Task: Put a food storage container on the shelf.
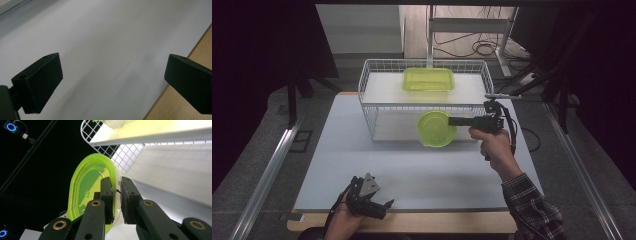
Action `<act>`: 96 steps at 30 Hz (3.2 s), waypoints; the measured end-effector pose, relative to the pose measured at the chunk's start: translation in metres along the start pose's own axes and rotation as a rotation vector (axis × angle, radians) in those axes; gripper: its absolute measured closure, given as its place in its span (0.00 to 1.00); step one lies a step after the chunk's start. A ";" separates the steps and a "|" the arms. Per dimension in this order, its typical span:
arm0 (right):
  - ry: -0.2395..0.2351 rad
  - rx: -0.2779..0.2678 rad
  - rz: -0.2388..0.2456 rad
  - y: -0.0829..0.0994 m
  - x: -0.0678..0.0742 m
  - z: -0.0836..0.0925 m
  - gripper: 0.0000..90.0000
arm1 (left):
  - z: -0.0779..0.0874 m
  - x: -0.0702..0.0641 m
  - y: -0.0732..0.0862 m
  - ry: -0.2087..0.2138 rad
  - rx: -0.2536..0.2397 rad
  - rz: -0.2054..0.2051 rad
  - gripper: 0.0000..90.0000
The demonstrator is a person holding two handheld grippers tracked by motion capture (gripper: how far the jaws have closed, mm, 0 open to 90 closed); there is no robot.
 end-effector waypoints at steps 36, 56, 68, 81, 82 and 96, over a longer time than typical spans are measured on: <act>0.094 -0.166 0.055 -0.105 0.036 0.000 0.90 | 0.001 0.001 0.000 0.009 -0.009 0.015 0.01; 0.222 -0.221 0.026 -0.139 0.022 -0.025 0.90 | 0.001 0.001 0.000 0.014 -0.004 0.007 0.01; 0.347 -0.222 0.088 -0.142 0.023 -0.030 0.84 | 0.000 0.000 0.001 0.016 0.002 0.001 0.01; 0.416 -0.222 0.112 -0.144 0.016 -0.035 0.79 | 0.000 0.000 0.001 0.018 0.004 -0.001 0.01; 0.414 -0.221 0.115 -0.144 0.017 -0.035 0.77 | 0.000 0.000 0.001 0.018 0.006 -0.002 0.01; 0.345 -0.210 0.164 -0.134 0.024 -0.025 0.45 | -0.001 -0.002 0.001 0.016 0.012 -0.007 0.01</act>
Point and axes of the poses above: each handheld gripper's, and its own axes: z roughly backward along the jaws, y roughly out of its underside, x roughly to its left, the point moved 5 cm from there along -z, roughly forward along the jaws, and after that the axes turned 2 degrees about z, right-handed, at the moved point
